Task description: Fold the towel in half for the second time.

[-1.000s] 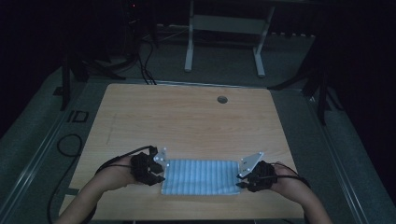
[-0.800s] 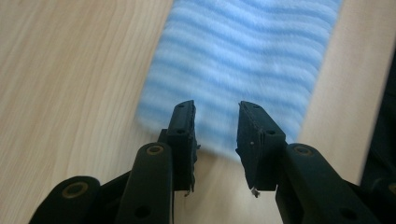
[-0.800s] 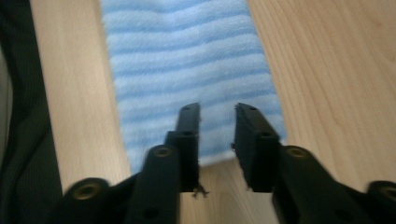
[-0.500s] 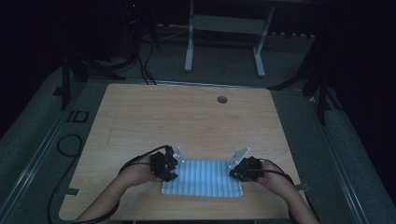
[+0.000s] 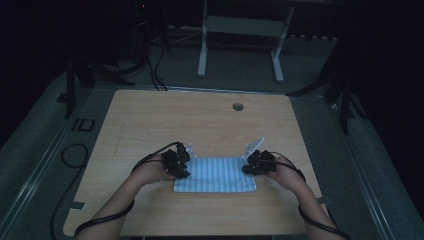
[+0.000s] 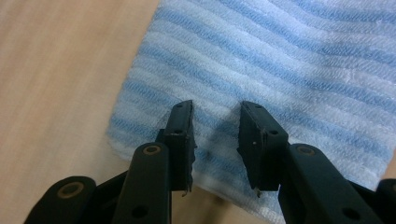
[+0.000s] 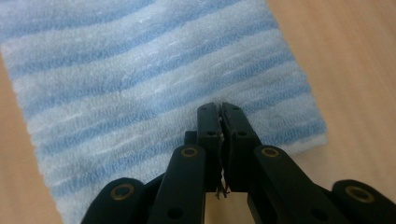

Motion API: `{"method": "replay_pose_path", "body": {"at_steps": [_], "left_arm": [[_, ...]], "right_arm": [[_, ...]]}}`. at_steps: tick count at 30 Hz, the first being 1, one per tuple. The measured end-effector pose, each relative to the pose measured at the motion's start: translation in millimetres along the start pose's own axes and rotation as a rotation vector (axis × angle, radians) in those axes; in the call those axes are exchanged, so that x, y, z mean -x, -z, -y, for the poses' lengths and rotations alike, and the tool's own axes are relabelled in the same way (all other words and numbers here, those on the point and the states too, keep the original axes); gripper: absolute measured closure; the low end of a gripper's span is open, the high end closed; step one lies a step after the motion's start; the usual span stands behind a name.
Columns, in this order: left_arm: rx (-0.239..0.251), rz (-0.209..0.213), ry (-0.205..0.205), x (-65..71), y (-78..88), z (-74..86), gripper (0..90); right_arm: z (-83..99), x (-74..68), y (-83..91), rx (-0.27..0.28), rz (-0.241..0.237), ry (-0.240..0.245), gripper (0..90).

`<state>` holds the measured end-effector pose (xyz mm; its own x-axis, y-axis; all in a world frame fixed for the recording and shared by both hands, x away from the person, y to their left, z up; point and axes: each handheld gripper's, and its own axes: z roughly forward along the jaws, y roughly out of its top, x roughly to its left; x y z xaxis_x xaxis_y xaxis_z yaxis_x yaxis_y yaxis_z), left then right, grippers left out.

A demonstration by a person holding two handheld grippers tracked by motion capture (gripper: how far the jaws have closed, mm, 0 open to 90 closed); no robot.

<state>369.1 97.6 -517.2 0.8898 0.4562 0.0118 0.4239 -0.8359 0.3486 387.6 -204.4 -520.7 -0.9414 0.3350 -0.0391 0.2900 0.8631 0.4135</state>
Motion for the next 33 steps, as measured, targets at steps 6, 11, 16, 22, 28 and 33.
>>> {"method": "replay_pose_path", "body": {"at_steps": [6,11,16,22,28,33], "left_arm": [[-0.01,-0.006,0.008,-21.4,-2.1,-7.3,65.6],[0.011,0.007,0.041,-37.8,-4.4,-8.6,65.0],[0.043,0.015,0.079,-49.5,-4.8,-5.4,64.9],[0.088,-0.016,0.073,-42.4,7.3,-10.5,59.6],[0.221,-0.042,0.113,-32.0,16.7,-10.0,39.4],[0.236,-0.043,0.131,-25.4,11.9,-1.5,22.9]], "right_arm": [[-11.5,20.9,-5.6,-0.006,0.014,-0.034,86.5],[-14.9,31.1,-8.3,0.007,0.013,-0.064,86.4],[-15.2,36.6,-10.0,0.029,0.007,-0.087,86.4],[-17.5,32.0,0.0,0.1,-0.012,-0.084,71.1],[-22.2,24.0,16.5,0.244,0.005,-0.096,38.5],[-15.9,23.4,19.6,0.348,-0.001,-0.151,15.3]]}}
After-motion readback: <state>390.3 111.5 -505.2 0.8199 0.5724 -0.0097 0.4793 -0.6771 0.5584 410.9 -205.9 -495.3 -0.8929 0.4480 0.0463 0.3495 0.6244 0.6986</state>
